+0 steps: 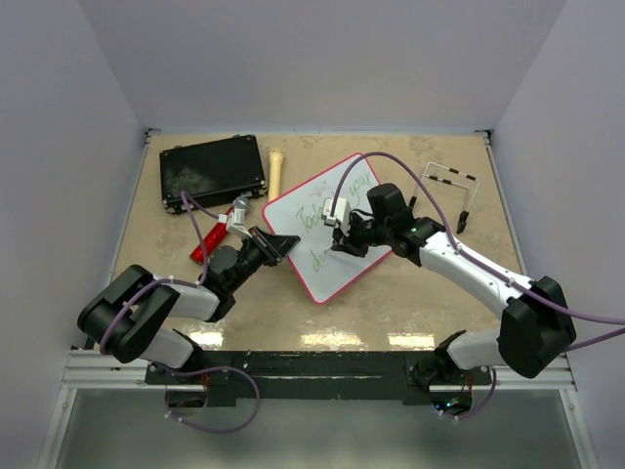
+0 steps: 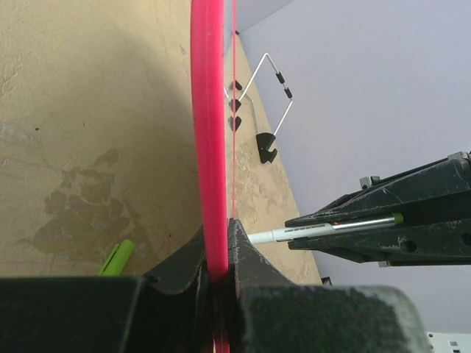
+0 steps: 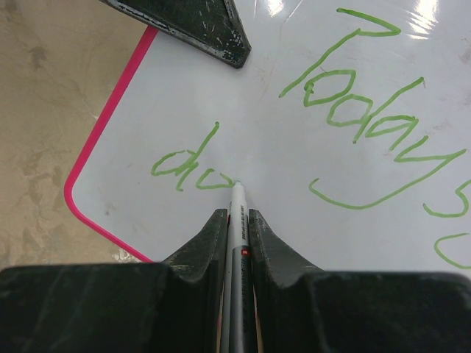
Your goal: Write a sentence on the whiteboard
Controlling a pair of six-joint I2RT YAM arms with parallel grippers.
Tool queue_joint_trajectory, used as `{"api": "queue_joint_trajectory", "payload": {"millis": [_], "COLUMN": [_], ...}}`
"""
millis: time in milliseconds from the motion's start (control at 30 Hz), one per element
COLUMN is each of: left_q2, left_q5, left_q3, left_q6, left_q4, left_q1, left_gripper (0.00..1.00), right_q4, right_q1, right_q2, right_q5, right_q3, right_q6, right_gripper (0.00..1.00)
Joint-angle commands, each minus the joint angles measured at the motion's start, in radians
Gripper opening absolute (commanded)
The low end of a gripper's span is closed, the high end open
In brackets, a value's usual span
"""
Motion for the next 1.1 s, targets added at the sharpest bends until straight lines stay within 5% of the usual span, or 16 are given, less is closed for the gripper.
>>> {"api": "queue_joint_trajectory", "payload": {"millis": [0, 1067], "left_q2": [-0.009, 0.006], "left_q5": [0.028, 0.031], "left_q3": [0.005, 0.013], "left_q6": [0.023, 0.023], "left_q4": [0.117, 0.117], "left_q1": [-0.003, -0.003], "left_gripper": [0.00, 0.00], "right_q4": [0.012, -0.046], "right_q1": [-0.003, -0.015], "right_q2": [-0.024, -0.016], "right_q5": [-0.016, -0.063], "right_q3": [0.024, 0.014], "right_q6": [-0.005, -0.047], "right_gripper": [0.00, 0.00]}}
